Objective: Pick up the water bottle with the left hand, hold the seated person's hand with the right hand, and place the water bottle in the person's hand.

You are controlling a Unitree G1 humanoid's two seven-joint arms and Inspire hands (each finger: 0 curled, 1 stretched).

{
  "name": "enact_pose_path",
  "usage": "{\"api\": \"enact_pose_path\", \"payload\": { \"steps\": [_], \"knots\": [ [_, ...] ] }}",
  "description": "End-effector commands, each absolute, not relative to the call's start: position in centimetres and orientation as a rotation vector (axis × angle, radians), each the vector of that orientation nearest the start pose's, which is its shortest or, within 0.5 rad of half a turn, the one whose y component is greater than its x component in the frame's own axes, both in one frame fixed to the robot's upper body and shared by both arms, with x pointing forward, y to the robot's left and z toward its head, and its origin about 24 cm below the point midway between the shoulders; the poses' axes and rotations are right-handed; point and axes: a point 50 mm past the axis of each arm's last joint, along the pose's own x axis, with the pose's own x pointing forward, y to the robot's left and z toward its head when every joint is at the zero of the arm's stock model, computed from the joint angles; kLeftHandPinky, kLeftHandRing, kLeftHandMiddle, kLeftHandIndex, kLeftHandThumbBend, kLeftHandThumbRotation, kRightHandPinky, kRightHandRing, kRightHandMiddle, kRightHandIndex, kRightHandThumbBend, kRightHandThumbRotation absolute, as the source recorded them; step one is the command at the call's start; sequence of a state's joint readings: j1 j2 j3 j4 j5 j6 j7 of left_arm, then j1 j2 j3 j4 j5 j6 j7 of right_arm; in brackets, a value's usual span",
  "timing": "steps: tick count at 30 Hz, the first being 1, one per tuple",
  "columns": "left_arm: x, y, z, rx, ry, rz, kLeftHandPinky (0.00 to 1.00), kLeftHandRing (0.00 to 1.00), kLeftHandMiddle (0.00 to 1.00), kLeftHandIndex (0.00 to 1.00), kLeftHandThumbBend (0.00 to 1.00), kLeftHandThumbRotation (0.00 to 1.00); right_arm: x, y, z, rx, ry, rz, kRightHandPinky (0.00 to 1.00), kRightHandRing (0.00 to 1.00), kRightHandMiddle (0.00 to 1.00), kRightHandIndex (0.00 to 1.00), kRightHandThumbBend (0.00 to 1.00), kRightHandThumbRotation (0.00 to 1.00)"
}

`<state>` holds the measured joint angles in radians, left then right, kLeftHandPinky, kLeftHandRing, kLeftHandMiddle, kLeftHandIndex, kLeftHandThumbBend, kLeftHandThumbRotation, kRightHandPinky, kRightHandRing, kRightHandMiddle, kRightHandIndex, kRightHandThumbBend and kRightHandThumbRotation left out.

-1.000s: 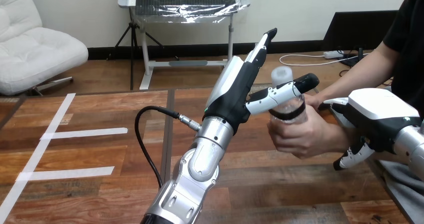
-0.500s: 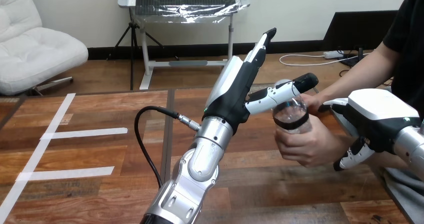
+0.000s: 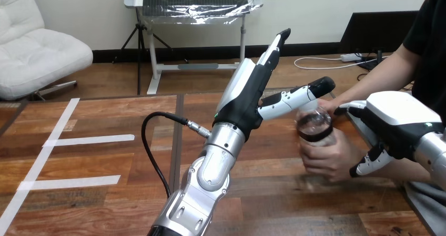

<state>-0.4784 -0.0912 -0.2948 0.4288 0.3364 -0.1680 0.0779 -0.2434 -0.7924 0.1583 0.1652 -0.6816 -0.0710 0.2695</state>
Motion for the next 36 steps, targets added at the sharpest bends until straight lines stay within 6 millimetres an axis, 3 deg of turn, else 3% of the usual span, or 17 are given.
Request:
{"api": "enact_pose_path", "payload": {
  "steps": [1, 12, 24, 36],
  "knots": [
    [31.4, 2.7, 11.1, 0.297, -0.391, -0.335, 1.0, 1.0, 1.0, 1.0, 1.0, 0.72, 28.8, -24.9, 13.2, -1.454, -0.074, 0.201, 0.8, 0.88, 0.9, 0.85, 0.84, 0.0],
    [29.8, 4.2, 10.9, 0.241, -0.433, -0.288, 1.0, 1.0, 1.0, 1.0, 0.91, 0.77, 26.0, -23.1, 14.4, -1.246, -0.226, 0.106, 0.77, 0.87, 0.89, 0.85, 0.76, 0.0],
    [27.3, 6.3, 10.8, 0.106, -0.471, -0.232, 1.0, 1.0, 1.0, 1.0, 0.81, 0.86, 22.7, -20.4, 14.4, -1.025, -0.38, -0.006, 0.73, 0.86, 0.88, 0.84, 0.55, 0.0],
    [23.7, 8.6, 10.2, 0.002, -0.553, -0.128, 0.88, 0.91, 0.94, 0.93, 0.65, 0.86, 20.3, -17.5, 13.3, -0.693, -0.525, -0.072, 0.71, 0.82, 0.84, 0.79, 0.4, 0.0]
  ]
}}
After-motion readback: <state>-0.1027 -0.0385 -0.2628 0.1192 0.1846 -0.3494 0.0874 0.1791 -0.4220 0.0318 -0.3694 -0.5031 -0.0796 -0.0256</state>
